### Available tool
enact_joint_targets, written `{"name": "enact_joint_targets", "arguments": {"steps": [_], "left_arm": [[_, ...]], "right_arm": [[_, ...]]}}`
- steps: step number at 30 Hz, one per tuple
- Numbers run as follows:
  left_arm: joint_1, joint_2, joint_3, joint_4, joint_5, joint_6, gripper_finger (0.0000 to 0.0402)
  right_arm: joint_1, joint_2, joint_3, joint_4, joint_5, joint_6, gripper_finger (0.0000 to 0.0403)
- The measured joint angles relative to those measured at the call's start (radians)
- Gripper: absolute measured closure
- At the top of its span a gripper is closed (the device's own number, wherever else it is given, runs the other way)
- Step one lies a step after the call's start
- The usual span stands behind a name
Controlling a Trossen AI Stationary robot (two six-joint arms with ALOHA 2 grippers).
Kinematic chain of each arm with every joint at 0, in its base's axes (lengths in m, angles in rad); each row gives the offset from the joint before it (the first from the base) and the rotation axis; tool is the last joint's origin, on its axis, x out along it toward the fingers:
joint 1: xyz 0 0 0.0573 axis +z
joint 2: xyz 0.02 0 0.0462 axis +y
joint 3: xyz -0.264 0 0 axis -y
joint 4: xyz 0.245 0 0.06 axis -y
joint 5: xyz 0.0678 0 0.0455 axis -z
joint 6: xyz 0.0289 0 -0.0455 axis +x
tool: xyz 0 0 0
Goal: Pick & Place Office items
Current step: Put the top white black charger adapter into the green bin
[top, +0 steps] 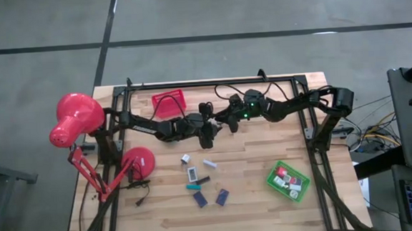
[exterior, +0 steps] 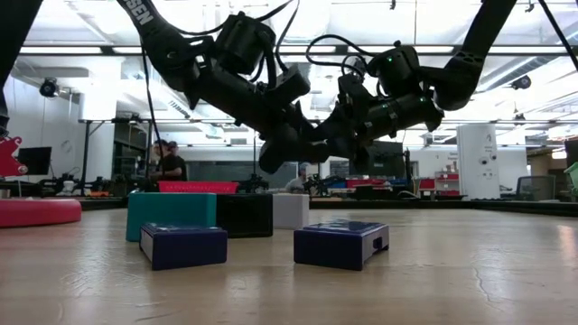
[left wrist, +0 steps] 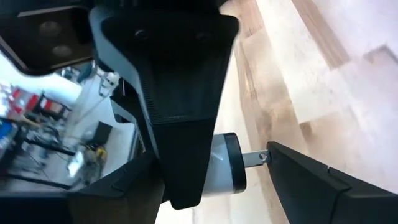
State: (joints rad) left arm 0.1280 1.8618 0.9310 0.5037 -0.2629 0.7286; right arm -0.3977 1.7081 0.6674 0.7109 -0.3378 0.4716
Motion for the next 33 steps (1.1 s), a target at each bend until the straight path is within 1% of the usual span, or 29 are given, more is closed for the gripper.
{"name": "enact_joint_targets", "arguments": {"steps": [3, 6, 21, 27, 33], "left_arm": [[0.000, 0.000, -0.001, -0.001, -0.003, 0.091, 0.0135], [0.000, 0.000, -0.001, -0.002, -0.006, 0.119, 0.0135], [0.000, 0.000, -0.001, 0.004, -0.003, 0.103, 0.0132], [-0.002, 0.000, -0.001, 0.008, -0.007, -0.004, 0.0123], [-0.002, 0.000, -0.001, 0.010, -0.010, 0.038, 0.0113]], "right_arm": [[0.000, 0.000, 0.000, -0.001, 0.000, -0.007, 0.0267], [0.000, 0.000, 0.000, -0.002, -0.001, -0.005, 0.0268], [0.000, 0.000, -0.001, -0.001, -0.002, 0.001, 0.0268], [0.000, 0.000, -0.001, 0.001, -0.003, 0.010, 0.0268], [0.001, 0.000, -0.001, 0.002, -0.002, 0.004, 0.0268]]}}
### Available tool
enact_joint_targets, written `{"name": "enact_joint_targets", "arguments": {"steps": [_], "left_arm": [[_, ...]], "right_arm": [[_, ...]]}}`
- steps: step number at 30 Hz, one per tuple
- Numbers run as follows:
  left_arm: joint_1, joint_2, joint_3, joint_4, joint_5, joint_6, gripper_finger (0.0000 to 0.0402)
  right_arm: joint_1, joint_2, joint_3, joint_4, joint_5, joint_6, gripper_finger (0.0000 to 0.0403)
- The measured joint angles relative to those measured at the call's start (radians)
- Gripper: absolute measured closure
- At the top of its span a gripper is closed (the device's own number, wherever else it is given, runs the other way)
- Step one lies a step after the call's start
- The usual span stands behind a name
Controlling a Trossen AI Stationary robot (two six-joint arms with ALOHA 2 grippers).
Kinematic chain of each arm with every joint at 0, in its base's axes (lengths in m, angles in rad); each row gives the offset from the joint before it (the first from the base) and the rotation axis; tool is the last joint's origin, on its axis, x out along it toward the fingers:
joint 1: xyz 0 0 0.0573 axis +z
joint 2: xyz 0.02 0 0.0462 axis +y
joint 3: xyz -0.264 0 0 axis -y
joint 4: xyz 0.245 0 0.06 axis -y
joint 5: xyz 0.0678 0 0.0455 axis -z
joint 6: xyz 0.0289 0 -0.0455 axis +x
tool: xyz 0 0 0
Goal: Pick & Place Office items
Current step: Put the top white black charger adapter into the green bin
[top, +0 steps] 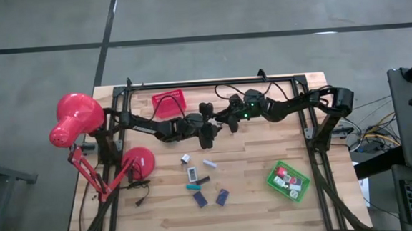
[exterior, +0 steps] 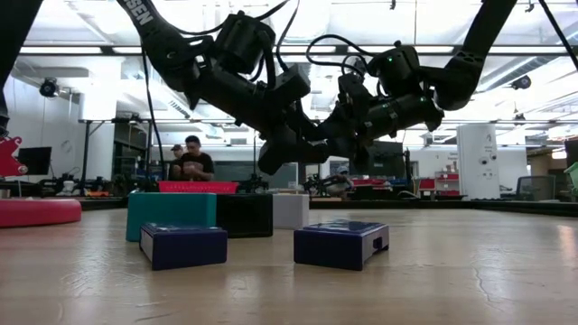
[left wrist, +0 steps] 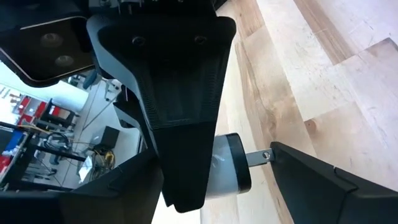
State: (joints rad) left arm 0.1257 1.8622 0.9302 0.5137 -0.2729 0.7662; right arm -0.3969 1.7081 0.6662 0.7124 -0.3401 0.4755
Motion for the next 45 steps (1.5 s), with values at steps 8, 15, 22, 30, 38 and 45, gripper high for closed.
{"name": "enact_joint_targets", "arguments": {"steps": [8, 15, 22, 30, 38, 45], "left_arm": [[0.000, 0.000, 0.001, -0.013, 0.000, -0.008, 0.0113], [0.000, 0.000, 0.001, -0.017, 0.000, -0.012, 0.0113], [0.000, 0.000, 0.001, -0.020, 0.000, -0.012, 0.0113], [-0.001, 0.000, 0.001, -0.020, -0.001, -0.019, 0.0113], [-0.001, 0.000, 0.001, -0.020, 0.001, -0.022, 0.0113], [-0.001, 0.000, 0.001, -0.015, 0.012, -0.049, 0.0112]], "right_arm": [[0.000, 0.000, 0.000, -0.002, 0.000, -0.002, 0.0267], [0.000, 0.001, 0.000, -0.002, 0.000, -0.008, 0.0265], [0.000, 0.002, 0.000, -0.002, 0.000, -0.015, 0.0265], [0.000, 0.002, 0.000, -0.001, 0.000, -0.016, 0.0264], [0.000, 0.002, 0.000, 0.000, 0.000, -0.016, 0.0264], [0.000, 0.002, 0.000, 0.000, 0.000, -0.016, 0.0264]]}}
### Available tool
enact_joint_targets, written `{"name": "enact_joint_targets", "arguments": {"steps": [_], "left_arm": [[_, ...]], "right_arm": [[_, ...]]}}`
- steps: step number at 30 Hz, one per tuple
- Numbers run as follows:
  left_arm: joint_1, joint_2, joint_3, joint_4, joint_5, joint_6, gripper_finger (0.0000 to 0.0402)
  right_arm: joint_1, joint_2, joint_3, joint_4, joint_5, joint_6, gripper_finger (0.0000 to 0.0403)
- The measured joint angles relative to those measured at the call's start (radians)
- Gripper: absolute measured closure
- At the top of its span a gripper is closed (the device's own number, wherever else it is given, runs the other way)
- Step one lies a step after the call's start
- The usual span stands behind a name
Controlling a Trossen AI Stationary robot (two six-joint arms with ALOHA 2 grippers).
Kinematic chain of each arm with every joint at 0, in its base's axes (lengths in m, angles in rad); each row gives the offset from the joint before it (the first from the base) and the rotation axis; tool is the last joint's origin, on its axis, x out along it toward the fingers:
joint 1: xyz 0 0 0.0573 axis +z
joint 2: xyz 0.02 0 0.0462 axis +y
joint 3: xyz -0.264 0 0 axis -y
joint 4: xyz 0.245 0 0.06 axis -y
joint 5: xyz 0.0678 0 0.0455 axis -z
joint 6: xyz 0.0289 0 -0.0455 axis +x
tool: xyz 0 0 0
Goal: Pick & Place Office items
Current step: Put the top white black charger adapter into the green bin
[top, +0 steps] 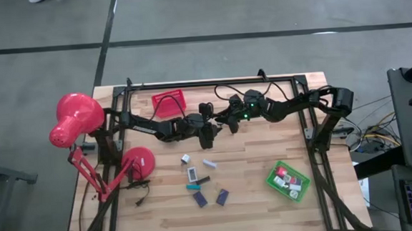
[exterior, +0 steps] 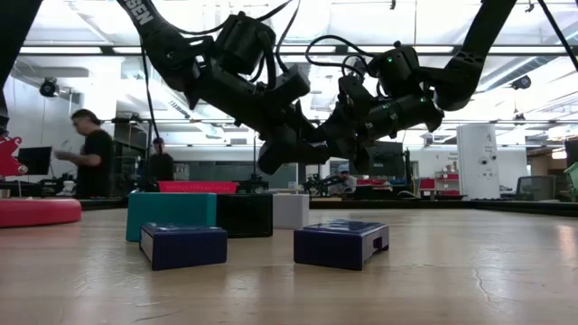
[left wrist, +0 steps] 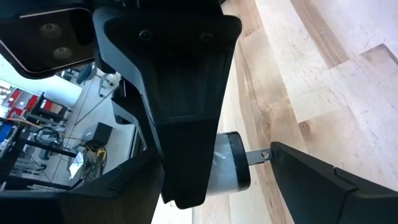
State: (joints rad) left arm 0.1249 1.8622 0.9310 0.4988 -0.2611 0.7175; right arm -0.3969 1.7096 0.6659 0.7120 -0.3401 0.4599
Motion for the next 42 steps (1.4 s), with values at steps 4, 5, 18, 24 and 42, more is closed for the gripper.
{"name": "enact_joint_targets", "arguments": {"steps": [4, 5, 18, 24, 42], "left_arm": [[0.000, 0.000, 0.000, 0.002, 0.003, -0.006, 0.0112], [0.000, 0.000, 0.000, 0.003, 0.003, -0.008, 0.0112], [-0.001, 0.000, 0.000, 0.022, 0.003, -0.030, 0.0041], [-0.001, -0.001, 0.000, 0.021, 0.003, -0.030, 0.0027], [-0.001, -0.001, 0.001, -0.006, -0.112, -0.016, 0.0026]], "right_arm": [[0.000, 0.000, 0.000, 0.000, 0.000, 0.000, 0.0264], [0.000, 0.000, 0.000, 0.000, 0.000, 0.000, 0.0264], [0.000, 0.000, 0.000, -0.003, 0.000, 0.000, 0.0264], [0.000, 0.000, 0.000, -0.003, 0.000, 0.000, 0.0264], [-0.005, -0.191, -0.001, -0.262, 0.030, -0.025, 0.0264]]}}
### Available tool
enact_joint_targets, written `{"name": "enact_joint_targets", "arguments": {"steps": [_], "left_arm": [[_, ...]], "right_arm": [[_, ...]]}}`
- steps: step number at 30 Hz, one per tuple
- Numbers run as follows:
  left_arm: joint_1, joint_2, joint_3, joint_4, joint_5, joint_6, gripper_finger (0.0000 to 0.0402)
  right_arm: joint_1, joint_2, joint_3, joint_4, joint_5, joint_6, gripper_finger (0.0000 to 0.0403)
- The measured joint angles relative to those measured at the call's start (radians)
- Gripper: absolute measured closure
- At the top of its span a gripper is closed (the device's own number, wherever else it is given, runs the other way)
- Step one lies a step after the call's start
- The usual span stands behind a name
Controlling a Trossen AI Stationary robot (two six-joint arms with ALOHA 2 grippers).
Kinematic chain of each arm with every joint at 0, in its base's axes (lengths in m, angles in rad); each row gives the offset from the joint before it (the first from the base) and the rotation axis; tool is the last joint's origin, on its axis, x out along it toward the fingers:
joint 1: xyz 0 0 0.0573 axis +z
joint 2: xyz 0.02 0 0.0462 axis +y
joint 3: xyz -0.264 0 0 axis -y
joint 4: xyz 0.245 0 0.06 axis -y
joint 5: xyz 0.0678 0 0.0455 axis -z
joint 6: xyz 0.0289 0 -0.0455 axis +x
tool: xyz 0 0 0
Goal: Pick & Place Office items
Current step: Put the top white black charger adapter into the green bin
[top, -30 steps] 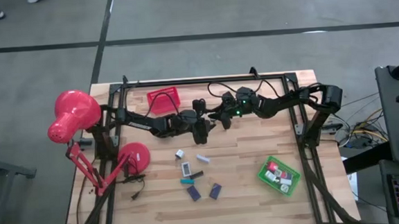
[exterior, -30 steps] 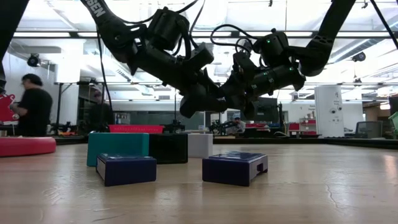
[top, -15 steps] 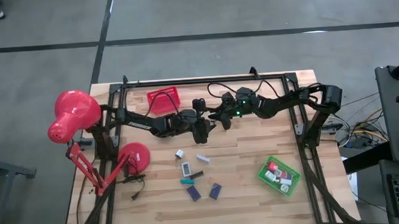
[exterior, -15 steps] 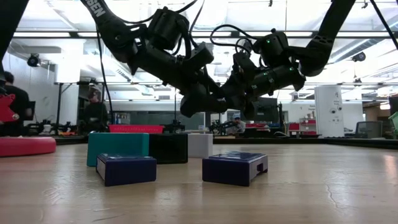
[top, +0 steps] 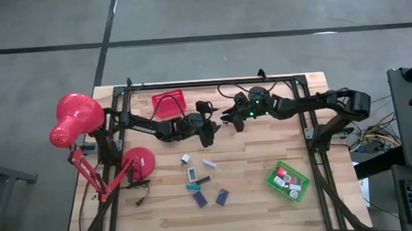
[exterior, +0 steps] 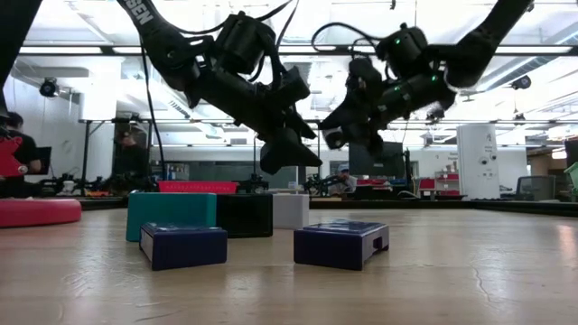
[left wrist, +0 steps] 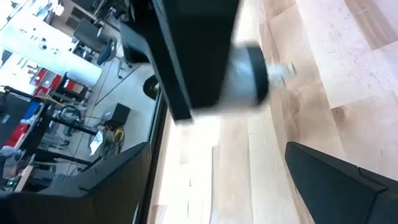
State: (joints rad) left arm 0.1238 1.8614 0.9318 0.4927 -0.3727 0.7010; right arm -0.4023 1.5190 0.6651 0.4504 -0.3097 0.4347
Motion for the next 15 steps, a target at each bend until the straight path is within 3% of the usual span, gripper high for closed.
{"name": "enact_joint_targets", "arguments": {"steps": [15], "left_arm": [[-0.002, 0.000, 0.000, 0.000, -0.013, -0.002, 0.0026]], "right_arm": [[0.006, -0.390, 0.000, -0.509, 0.078, 0.058, 0.0264]]}}
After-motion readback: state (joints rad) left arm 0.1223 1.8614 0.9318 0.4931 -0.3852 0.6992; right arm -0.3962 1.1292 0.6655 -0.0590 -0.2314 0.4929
